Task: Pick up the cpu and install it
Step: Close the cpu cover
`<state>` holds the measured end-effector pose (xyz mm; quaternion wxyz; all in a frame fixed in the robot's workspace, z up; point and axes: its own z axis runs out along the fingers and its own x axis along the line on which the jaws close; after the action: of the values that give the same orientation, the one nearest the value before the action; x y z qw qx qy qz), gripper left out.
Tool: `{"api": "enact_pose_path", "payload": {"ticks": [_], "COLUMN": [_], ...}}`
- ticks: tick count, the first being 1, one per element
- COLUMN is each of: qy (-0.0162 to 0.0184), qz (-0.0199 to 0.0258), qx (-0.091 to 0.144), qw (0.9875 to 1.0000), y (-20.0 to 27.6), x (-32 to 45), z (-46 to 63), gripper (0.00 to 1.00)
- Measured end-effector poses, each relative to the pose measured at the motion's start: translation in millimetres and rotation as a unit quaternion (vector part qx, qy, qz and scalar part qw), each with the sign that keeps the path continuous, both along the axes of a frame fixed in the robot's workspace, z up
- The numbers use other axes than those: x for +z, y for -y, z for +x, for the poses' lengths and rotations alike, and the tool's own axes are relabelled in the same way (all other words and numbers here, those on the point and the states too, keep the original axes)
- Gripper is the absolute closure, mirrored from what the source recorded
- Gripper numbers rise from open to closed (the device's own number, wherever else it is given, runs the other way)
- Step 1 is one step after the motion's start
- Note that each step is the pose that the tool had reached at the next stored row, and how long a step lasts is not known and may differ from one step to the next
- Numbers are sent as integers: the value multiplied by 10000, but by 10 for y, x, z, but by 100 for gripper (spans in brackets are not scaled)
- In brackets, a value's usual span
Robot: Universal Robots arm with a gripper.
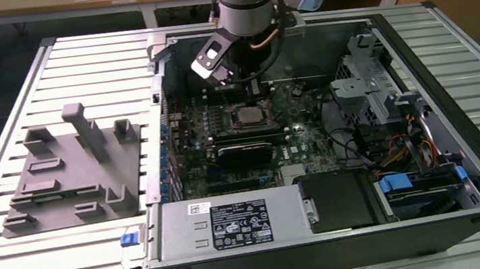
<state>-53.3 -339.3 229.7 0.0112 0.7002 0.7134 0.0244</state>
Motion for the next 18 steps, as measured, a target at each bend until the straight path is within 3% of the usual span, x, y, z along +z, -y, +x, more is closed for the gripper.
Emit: {"api": "enact_pose_path", "payload": {"ticks": [6,16,18], "qy": [-25,-57,-57], "qz": [0,0,11], "qx": [-3,-3,-2], "qw": [10000,10000,10000], "y": [0,0,0], "x": [69,366,372], "z": [2,2,2], "gripper": [89,89,89]}}
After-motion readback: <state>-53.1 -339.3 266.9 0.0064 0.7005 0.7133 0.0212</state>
